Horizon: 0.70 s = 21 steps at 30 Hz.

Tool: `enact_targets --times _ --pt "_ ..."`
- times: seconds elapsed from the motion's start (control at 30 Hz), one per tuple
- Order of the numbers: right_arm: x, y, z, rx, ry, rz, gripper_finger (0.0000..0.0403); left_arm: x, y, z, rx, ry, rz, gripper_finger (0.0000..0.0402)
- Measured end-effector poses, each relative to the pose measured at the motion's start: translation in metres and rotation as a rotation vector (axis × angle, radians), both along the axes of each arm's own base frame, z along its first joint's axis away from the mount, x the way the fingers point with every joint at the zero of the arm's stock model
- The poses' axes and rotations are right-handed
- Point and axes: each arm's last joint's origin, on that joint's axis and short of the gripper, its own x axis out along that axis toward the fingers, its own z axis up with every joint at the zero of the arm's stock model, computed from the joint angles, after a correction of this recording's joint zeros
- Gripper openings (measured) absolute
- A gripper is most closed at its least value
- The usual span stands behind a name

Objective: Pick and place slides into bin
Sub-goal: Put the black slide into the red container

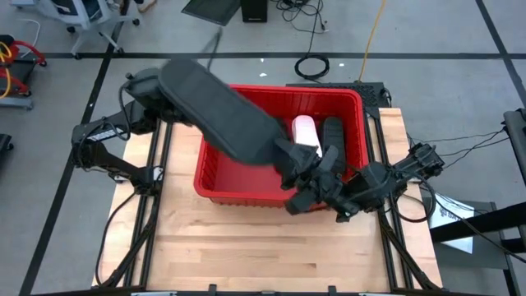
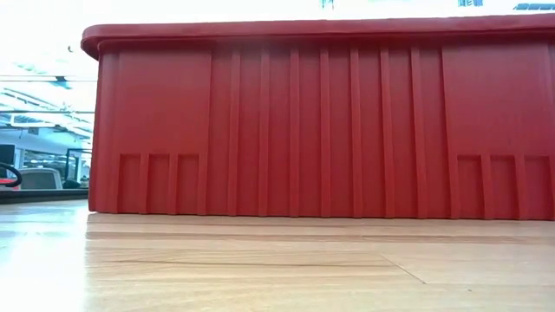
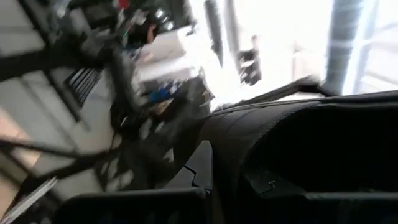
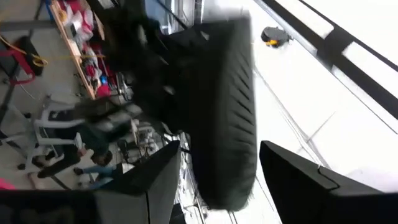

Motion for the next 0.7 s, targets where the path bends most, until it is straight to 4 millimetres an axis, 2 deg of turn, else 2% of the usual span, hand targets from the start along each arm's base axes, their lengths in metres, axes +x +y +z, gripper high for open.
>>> enact_targets --times 0.17,0.7 --pt "-0.0027 -0.0021 0.0070 -0.011 0.001 -0.020 0.0210 0.0023 -0.0015 -0.0039 0.012 0.029 0.000 0.0021" --pt "-0.0002 -0.0026 0.0064 -0.020 -0.014 0.036 0.0210 0.0062 -0.0010 -0.0037 0.019 0.007 0.054 0.0021"
